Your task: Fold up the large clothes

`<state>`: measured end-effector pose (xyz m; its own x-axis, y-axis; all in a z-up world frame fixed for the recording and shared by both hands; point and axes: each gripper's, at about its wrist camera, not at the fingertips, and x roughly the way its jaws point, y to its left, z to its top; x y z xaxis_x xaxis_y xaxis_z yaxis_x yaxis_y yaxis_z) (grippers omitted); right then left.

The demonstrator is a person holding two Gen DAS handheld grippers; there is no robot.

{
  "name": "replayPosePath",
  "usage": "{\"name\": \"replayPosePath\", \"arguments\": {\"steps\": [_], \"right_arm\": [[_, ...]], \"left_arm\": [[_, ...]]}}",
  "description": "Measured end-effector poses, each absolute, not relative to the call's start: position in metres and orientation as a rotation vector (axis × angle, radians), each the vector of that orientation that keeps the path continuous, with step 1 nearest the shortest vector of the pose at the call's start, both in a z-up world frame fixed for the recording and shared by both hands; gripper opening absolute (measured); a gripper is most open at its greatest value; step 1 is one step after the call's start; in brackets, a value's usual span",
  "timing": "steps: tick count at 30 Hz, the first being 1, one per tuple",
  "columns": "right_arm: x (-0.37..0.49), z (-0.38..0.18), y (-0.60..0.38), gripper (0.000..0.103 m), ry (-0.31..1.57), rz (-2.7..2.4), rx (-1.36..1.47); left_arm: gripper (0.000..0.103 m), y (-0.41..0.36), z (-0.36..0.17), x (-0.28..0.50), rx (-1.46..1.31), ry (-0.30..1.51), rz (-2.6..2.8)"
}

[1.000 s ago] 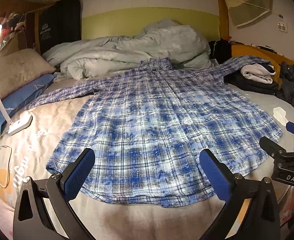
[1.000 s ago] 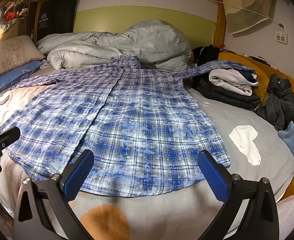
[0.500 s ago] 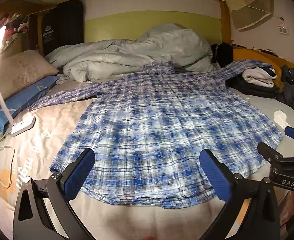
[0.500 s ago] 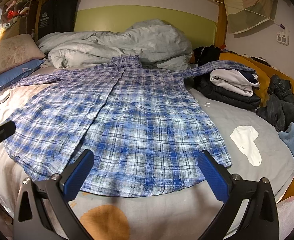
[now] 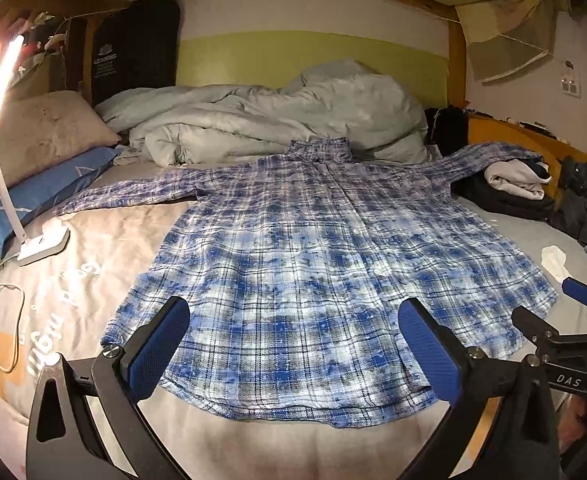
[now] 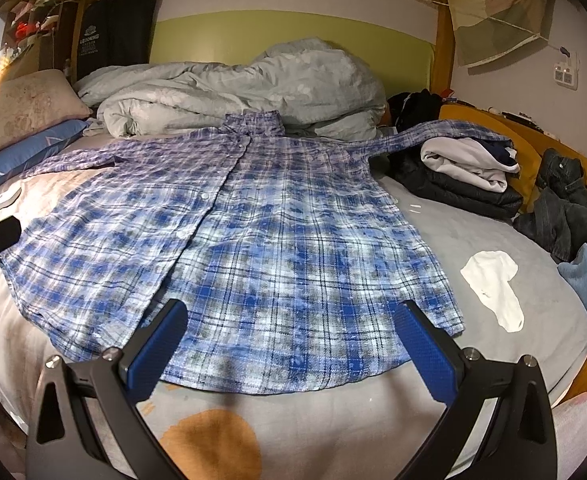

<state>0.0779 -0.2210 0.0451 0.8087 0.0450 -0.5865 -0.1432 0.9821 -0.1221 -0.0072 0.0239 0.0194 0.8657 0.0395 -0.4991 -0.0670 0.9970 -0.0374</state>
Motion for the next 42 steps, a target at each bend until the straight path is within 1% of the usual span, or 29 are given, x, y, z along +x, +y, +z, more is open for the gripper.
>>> {"name": "replayPosePath", "arguments": {"steps": [5, 9, 12, 15, 19, 21, 24, 27, 29, 31, 33, 36, 37, 38, 39, 40, 41, 42], "right_arm": [[0.077, 0.046, -0.221, 0.103, 0.621, 0.102, -0.162], [0.075, 0.050, -0.222, 0.103, 0.627, 0.156, -0.154], [0.074, 0.053, -0.220, 0.103, 0.631, 0.191, -0.169], [0.078, 0.045, -0.217, 0.103, 0.680, 0.208, -0.215], [0.084, 0.024, -0.207, 0.103, 0.808, 0.293, -0.307], [0.084, 0.013, -0.201, 0.103, 0.845, 0.304, -0.355], [0.083, 0.000, -0.193, 0.103, 0.889, 0.323, -0.420], [0.084, -0.005, -0.192, 0.103, 0.913, 0.329, -0.448], [0.088, -0.010, -0.191, 0.103, 0.923, 0.296, -0.475], [0.095, -0.016, -0.194, 0.103, 0.936, 0.262, -0.487], [0.102, -0.014, -0.203, 0.103, 0.947, 0.237, -0.438], [0.116, -0.012, -0.220, 0.103, 0.911, 0.102, -0.429], [0.121, -0.011, -0.226, 0.103, 0.908, 0.071, -0.425], [0.125, -0.010, -0.231, 0.103, 0.909, 0.045, -0.417], [0.128, -0.008, -0.236, 0.103, 0.906, 0.023, -0.405], [0.130, -0.006, -0.241, 0.103, 0.899, 0.000, -0.402], [0.133, -0.004, -0.246, 0.103, 0.881, -0.044, -0.415], [0.133, -0.003, -0.249, 0.098, 0.865, -0.075, -0.426]], "left_arm": [[0.103, 0.022, 0.021, -0.009, -0.059, 0.516, 0.008], [0.103, 0.015, 0.021, -0.009, -0.011, 0.515, 0.006], [0.103, 0.010, 0.016, -0.005, 0.029, 0.546, -0.006], [0.103, 0.004, -0.006, 0.007, 0.118, 0.657, 0.001], [0.103, 0.006, -0.032, 0.018, 0.098, 0.821, -0.103], [0.103, 0.001, -0.041, 0.020, 0.107, 0.877, -0.146], [0.103, -0.015, -0.057, 0.020, 0.198, 0.934, -0.155], [0.103, -0.023, -0.067, 0.021, 0.252, 0.959, -0.130], [0.103, -0.019, -0.069, 0.024, 0.223, 0.974, -0.123], [0.103, -0.010, -0.068, 0.027, 0.184, 0.974, -0.089], [0.103, 0.003, -0.066, 0.032, 0.163, 0.960, -0.024], [0.103, 0.028, -0.064, 0.041, 0.159, 0.929, 0.125], [0.101, 0.037, -0.064, 0.045, 0.149, 0.924, 0.161], [0.095, 0.045, -0.065, 0.048, 0.132, 0.921, 0.184], [0.086, 0.055, -0.066, 0.051, 0.106, 0.916, 0.199], [0.081, 0.062, -0.065, 0.052, 0.078, 0.906, 0.209], [0.071, 0.069, -0.063, 0.053, 0.054, 0.895, 0.228], [0.063, 0.075, -0.062, 0.055, 0.043, 0.885, 0.247]]}}
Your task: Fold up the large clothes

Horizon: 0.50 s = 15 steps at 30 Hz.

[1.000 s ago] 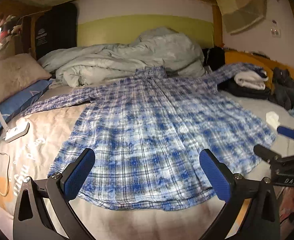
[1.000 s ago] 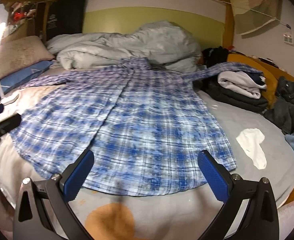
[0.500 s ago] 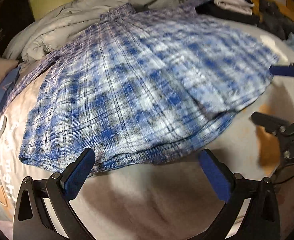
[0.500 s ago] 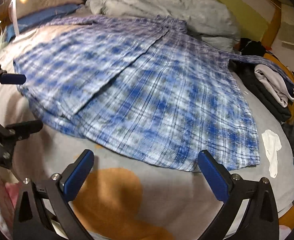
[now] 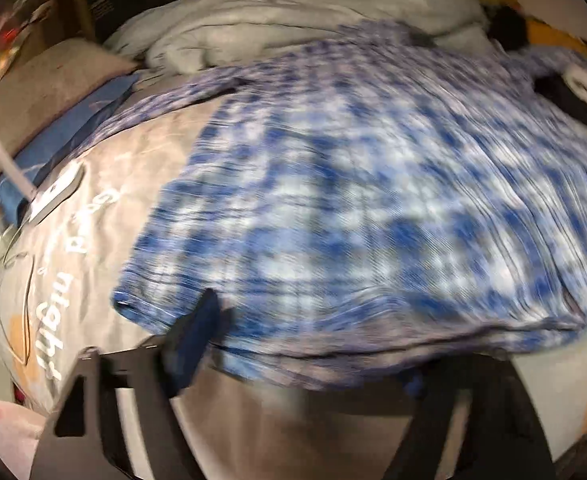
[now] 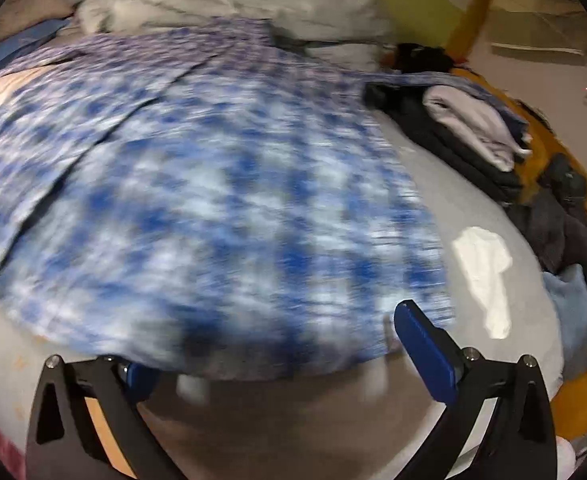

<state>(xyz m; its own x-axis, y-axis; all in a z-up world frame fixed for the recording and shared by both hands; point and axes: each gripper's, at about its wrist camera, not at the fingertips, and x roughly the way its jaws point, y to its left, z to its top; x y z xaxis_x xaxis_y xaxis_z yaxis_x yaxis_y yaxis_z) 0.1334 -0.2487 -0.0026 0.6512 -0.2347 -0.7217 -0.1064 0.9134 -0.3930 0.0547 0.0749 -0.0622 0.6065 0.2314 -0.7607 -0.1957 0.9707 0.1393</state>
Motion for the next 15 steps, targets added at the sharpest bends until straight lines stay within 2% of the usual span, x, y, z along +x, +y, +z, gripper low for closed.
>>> {"name": "replayPosePath", "arguments": {"steps": [1, 2, 3, 4, 5, 6, 9, 15], "right_arm": [[0.134, 0.000, -0.252, 0.085, 0.847, -0.112, -0.440], [0.136, 0.001, -0.256, 0.077, 0.838, -0.143, -0.451], [0.137, 0.001, -0.260, 0.057, 0.836, -0.159, -0.454], [0.138, 0.003, -0.264, 0.031, 0.836, -0.178, -0.448], [0.138, 0.005, -0.268, 0.016, 0.834, -0.184, -0.426], [0.137, 0.009, -0.271, 0.007, 0.826, -0.173, -0.394], [0.135, 0.032, -0.276, 0.006, 0.762, -0.141, -0.315], [0.158, 0.074, -0.269, 0.005, 0.704, -0.075, -0.350]], "left_arm": [[0.058, 0.079, -0.061, 0.055, 0.039, 0.876, 0.267], [0.047, 0.082, -0.060, 0.055, 0.037, 0.870, 0.284], [0.033, 0.085, -0.059, 0.055, 0.031, 0.866, 0.295], [0.024, 0.088, -0.057, 0.054, 0.013, 0.861, 0.300], [0.009, 0.090, -0.054, 0.052, -0.005, 0.857, 0.307], [0.008, 0.092, -0.050, 0.049, -0.027, 0.847, 0.309], [0.004, 0.095, -0.032, 0.047, -0.045, 0.811, 0.294], [0.004, 0.094, 0.017, 0.077, 0.061, 0.773, 0.270]]}}
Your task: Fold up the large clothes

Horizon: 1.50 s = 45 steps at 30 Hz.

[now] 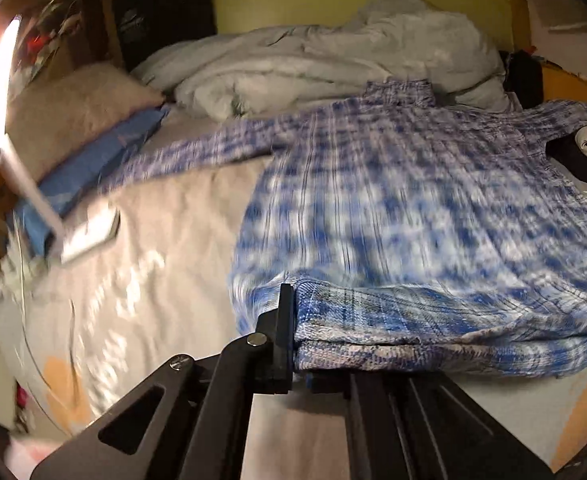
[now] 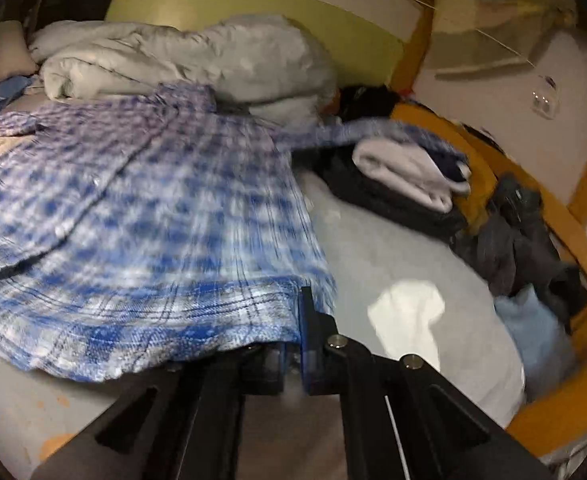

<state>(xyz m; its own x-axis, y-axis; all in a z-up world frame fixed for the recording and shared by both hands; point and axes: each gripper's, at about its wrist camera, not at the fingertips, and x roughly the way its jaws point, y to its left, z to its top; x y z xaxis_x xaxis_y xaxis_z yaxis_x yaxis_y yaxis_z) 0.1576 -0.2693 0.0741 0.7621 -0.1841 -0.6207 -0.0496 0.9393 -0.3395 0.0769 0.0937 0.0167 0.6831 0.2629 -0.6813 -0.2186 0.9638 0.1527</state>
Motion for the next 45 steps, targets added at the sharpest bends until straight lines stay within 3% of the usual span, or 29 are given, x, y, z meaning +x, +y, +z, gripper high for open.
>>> {"name": "replayPosePath", "arguments": {"steps": [6, 15, 16, 17, 18, 19, 20, 21, 25, 33, 40, 45], "right_arm": [[0.231, 0.087, -0.272, 0.004, 0.758, -0.042, -0.310], [0.326, 0.024, -0.271, 0.004, 0.938, -0.016, -0.289], [0.331, 0.021, -0.272, 0.005, 0.946, -0.010, -0.279], [0.334, 0.018, -0.273, 0.007, 0.953, 0.001, -0.271], [0.335, 0.018, -0.274, 0.023, 0.957, 0.009, -0.269], [0.333, 0.020, -0.275, 0.058, 0.953, 0.025, -0.267], [0.331, 0.022, -0.276, 0.080, 0.942, 0.031, -0.267], [0.324, 0.028, -0.277, 0.103, 0.903, 0.030, -0.265], [0.302, 0.048, -0.280, 0.103, 0.885, 0.072, -0.233], [0.261, 0.073, -0.290, 0.103, 0.860, 0.079, -0.136], [0.263, 0.048, -0.304, 0.103, 0.943, 0.043, -0.139], [0.282, 0.033, -0.320, 0.103, 0.979, -0.004, -0.115]], "left_arm": [[0.007, 0.117, 0.013, 0.176, 0.090, 0.945, 0.188], [0.009, 0.132, -0.038, 0.265, 0.025, 1.108, 0.173], [0.010, 0.134, -0.041, 0.267, 0.023, 1.120, 0.166], [0.027, 0.134, -0.043, 0.268, 0.033, 1.126, 0.173], [0.054, 0.134, -0.044, 0.267, 0.049, 1.121, 0.179], [0.068, 0.134, -0.041, 0.263, 0.063, 1.101, 0.179], [0.086, 0.133, -0.037, 0.258, 0.070, 1.067, 0.170], [0.089, 0.133, -0.031, 0.249, 0.071, 1.026, 0.151], [0.101, 0.131, -0.010, 0.215, 0.023, 0.956, 0.069], [0.103, 0.111, 0.000, 0.168, 0.043, 0.939, 0.019], [0.103, 0.110, -0.042, 0.182, 0.231, 1.016, 0.131], [0.103, 0.138, -0.032, 0.187, 0.126, 0.959, 0.162]]}}
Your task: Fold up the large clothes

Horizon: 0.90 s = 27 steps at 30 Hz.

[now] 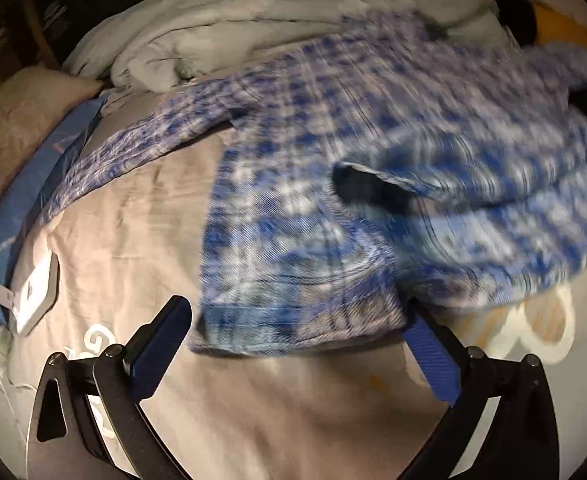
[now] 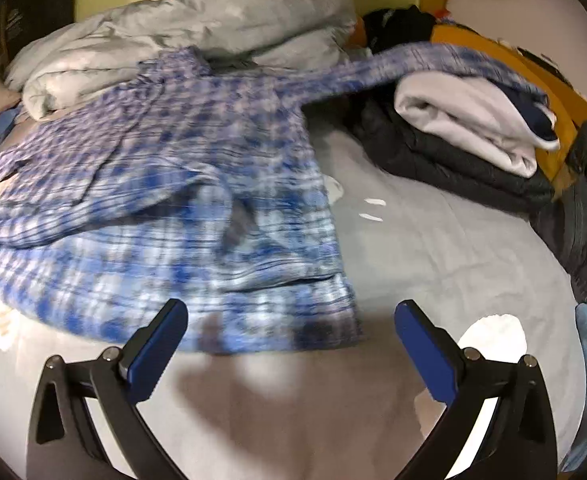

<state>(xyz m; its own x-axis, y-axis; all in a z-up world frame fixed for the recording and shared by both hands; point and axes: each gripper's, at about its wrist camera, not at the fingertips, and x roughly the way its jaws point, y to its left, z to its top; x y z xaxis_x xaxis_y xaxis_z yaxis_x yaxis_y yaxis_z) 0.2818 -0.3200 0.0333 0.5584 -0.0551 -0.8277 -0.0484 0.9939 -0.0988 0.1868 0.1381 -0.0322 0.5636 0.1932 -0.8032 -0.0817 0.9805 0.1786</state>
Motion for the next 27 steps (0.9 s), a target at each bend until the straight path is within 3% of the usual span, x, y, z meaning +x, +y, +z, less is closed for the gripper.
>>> {"name": "replayPosePath", "arguments": {"steps": [5, 7, 9, 12, 16, 17, 19, 20, 22, 24, 27], "right_arm": [[0.296, 0.027, -0.318, 0.103, 0.999, 0.027, -0.131], [0.291, 0.029, -0.312, 0.103, 1.002, 0.094, -0.155], [0.287, 0.032, -0.305, 0.103, 1.002, 0.156, -0.174], [0.285, 0.027, -0.294, 0.103, 1.006, 0.183, -0.223], [0.293, 0.016, -0.292, 0.101, 1.002, 0.109, -0.303], [0.295, 0.014, -0.292, 0.097, 0.996, 0.094, -0.319], [0.301, 0.011, -0.295, 0.064, 0.989, 0.073, -0.336], [0.302, 0.012, -0.298, 0.055, 0.983, 0.065, -0.331], [0.311, 0.016, -0.306, 0.018, 0.960, 0.013, -0.291], [0.319, 0.023, -0.319, 0.012, 0.930, -0.031, -0.211], [0.332, 0.028, -0.342, 0.011, 0.915, -0.092, -0.115]], "left_arm": [[0.101, 0.163, -0.027, 0.196, 0.198, 0.928, 0.368], [0.089, 0.173, -0.023, 0.198, 0.168, 0.907, 0.398], [0.069, 0.183, -0.021, 0.201, 0.131, 0.895, 0.409], [0.052, 0.198, -0.023, 0.210, 0.086, 0.887, 0.467], [0.046, 0.209, -0.025, 0.213, 0.058, 0.883, 0.527], [0.046, 0.210, -0.023, 0.211, 0.036, 0.881, 0.506], [0.046, 0.210, -0.019, 0.204, -0.015, 0.873, 0.457], [0.046, 0.209, -0.016, 0.201, -0.050, 0.870, 0.428], [0.047, 0.205, -0.012, 0.195, -0.091, 0.867, 0.385], [0.047, 0.197, -0.010, 0.192, -0.104, 0.874, 0.354], [0.051, 0.180, -0.006, 0.184, -0.024, 0.862, 0.344]]}}
